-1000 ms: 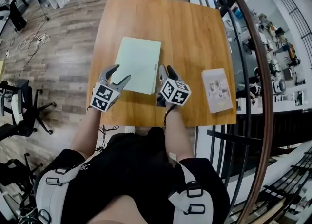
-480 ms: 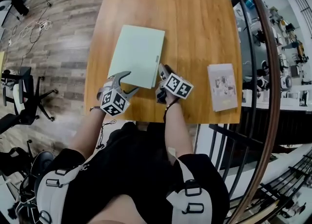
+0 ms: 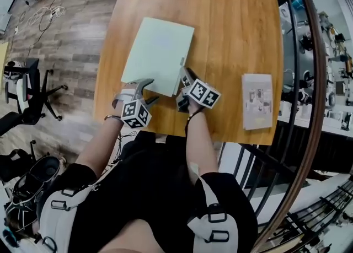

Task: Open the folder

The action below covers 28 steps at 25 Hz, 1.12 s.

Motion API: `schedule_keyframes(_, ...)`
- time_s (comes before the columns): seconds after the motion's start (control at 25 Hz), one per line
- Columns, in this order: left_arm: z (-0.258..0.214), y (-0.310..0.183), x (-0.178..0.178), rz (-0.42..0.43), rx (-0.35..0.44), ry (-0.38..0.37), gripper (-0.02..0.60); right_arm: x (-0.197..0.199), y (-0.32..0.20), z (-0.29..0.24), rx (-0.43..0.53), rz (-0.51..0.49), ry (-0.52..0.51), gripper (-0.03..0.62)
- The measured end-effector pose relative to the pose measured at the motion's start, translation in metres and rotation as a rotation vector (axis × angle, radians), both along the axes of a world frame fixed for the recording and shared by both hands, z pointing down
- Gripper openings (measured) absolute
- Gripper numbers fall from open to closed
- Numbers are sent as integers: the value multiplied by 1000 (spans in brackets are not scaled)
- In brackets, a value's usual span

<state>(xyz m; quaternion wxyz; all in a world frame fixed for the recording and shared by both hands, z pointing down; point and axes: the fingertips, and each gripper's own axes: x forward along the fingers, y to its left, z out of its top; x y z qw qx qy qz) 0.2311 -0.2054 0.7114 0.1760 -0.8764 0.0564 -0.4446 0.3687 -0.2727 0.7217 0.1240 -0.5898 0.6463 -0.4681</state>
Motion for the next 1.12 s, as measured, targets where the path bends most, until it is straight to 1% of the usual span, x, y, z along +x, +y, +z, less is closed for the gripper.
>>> schedule_keyframes(0.12, 12, 4, 0, 2, -22, -33, 305, -7, -1, 7, -19, -22, -6, 107)
schedule_keyframes(0.2, 19, 5, 0, -9, -33, -50, 305, -7, -1, 8, -10, -16, -40, 103)
schedule_keyframes(0.32, 23, 2, 1, -37, -5, -49, 296, -5, 0, 8, 5, -3, -96, 91)
schedule_keyframes(0.36, 23, -1, 1, -51, 11, -45, 266, -4, 0, 8, 5, -3, -105, 86)
schedule_keyframes(0.4, 23, -4, 2, -64, 23, -41, 204, -4, 0, 9, 4, -1, -115, 84)
schedule_keyframes(0.56, 24, -6, 3, -77, 10, -27, 198, -3, 0, 10, 3, 14, -159, 72)
schedule_keyframes(0.64, 23, -6, 3, -78, -10, -18, 178, -2, 0, 11, 5, 12, -164, 69)
schedule_keyframes(0.76, 19, -4, 2, -88, -63, 1, 150, -2, -1, 10, 10, 2, -163, 64)
schedule_keyframes(0.84, 15, -2, 1, -117, -126, 44, 113, -2, 0, 10, 13, 3, -183, 64)
schedule_keyframes(0.88, 13, -1, 1, -141, -164, 73, 93, -1, 1, 11, 14, 6, -195, 64)
schedule_keyframes(1.0, 8, -2, 1, -226, -266, 159, 74, 0, 2, 12, 19, 10, -221, 64)
schedule_keyframes(1.12, -1, -7, -3, -297, -335, 218, 63, -1, 1, 13, 13, 8, -217, 63)
